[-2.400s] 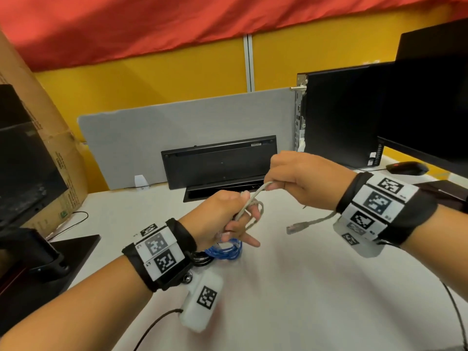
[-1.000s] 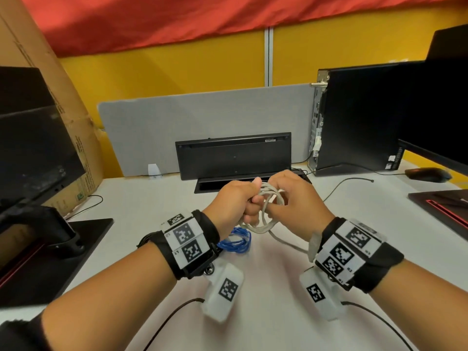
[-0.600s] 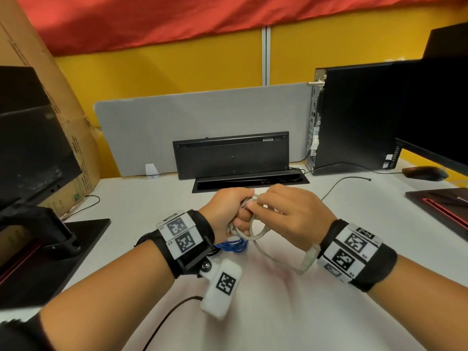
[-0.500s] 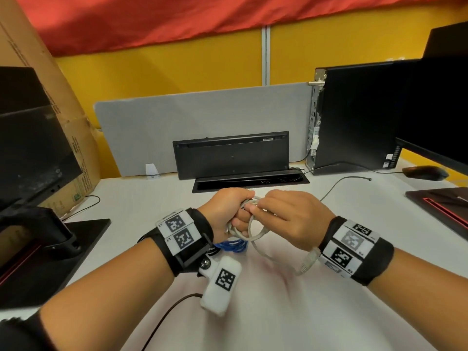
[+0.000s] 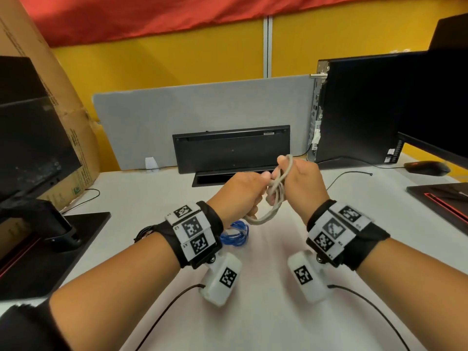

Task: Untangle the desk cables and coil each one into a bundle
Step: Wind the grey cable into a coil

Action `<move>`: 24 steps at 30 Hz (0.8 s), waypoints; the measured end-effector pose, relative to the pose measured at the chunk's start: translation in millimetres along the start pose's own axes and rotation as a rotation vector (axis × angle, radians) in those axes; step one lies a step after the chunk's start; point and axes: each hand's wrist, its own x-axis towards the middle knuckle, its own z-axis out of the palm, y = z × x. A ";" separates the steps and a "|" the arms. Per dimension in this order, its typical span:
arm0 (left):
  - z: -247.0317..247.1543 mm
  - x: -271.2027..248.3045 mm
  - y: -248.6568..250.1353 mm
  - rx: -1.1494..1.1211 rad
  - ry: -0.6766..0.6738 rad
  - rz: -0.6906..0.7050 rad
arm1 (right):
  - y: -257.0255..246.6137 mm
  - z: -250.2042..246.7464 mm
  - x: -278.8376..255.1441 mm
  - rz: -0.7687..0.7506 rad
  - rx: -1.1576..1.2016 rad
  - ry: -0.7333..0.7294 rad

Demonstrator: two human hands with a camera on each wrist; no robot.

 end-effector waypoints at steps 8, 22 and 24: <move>-3.0 -5.5 -10.5 0.296 0.056 0.113 | -21.0 -17.7 14.3 0.572 0.049 -0.233; -22.6 -0.8 -18.2 0.201 0.164 -0.036 | -13.9 -56.1 20.7 0.090 -0.074 -0.457; -22.9 -2.6 -16.6 0.027 0.117 -0.068 | -9.8 -54.4 20.1 -0.168 -0.379 -0.318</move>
